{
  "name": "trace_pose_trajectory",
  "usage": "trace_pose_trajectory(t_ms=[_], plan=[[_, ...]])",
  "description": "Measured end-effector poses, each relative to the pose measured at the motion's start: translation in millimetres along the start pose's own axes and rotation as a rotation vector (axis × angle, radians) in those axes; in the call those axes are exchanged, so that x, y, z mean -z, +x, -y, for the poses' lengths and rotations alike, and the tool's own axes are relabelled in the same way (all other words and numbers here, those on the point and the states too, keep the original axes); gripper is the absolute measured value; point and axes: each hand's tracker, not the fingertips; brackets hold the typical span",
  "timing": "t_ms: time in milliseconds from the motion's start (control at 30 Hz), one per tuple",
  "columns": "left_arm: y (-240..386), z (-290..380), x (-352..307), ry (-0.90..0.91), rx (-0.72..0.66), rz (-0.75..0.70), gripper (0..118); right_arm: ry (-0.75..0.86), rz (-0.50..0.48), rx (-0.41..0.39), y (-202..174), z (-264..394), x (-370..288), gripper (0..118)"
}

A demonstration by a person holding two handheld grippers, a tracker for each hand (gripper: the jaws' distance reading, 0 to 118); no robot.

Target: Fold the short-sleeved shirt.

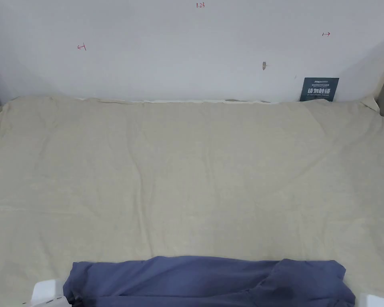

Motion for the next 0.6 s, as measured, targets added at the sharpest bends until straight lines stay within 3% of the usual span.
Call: trace_pose_trajectory(t_ms=[33,100,167,233,467,600], plan=[[1.3,-0.3,-2.6,0.011,0.004,-0.006,4,-0.009,0.001,-0.001,-0.3,-1.0,-0.8,8],[7.1,-8.8,-9.7,0.025,-0.012,-0.013,16,0.008,0.021,-0.018,-6.4,-3.2,-13.8,31],[13.2,-16.6,-20.9,0.041,-0.008,-0.018,68,0.070,0.039,-0.048,-11.9,-10.6,-28.2,70],[20.4,-27.8,-37.9,0.121,-0.001,0.003,116,0.144,0.054,-0.057,-19.1,-24.2,-47.2,99],[65.5,-73.7,-121.0,0.462,0.012,0.098,116,0.512,-0.011,-0.094,-68.1,-77.2,-130.9,103],[92.9,-85.1,-157.7,0.696,0.063,0.069,116,0.693,-0.030,-0.143,-100.0,-88.8,-164.9,103]])
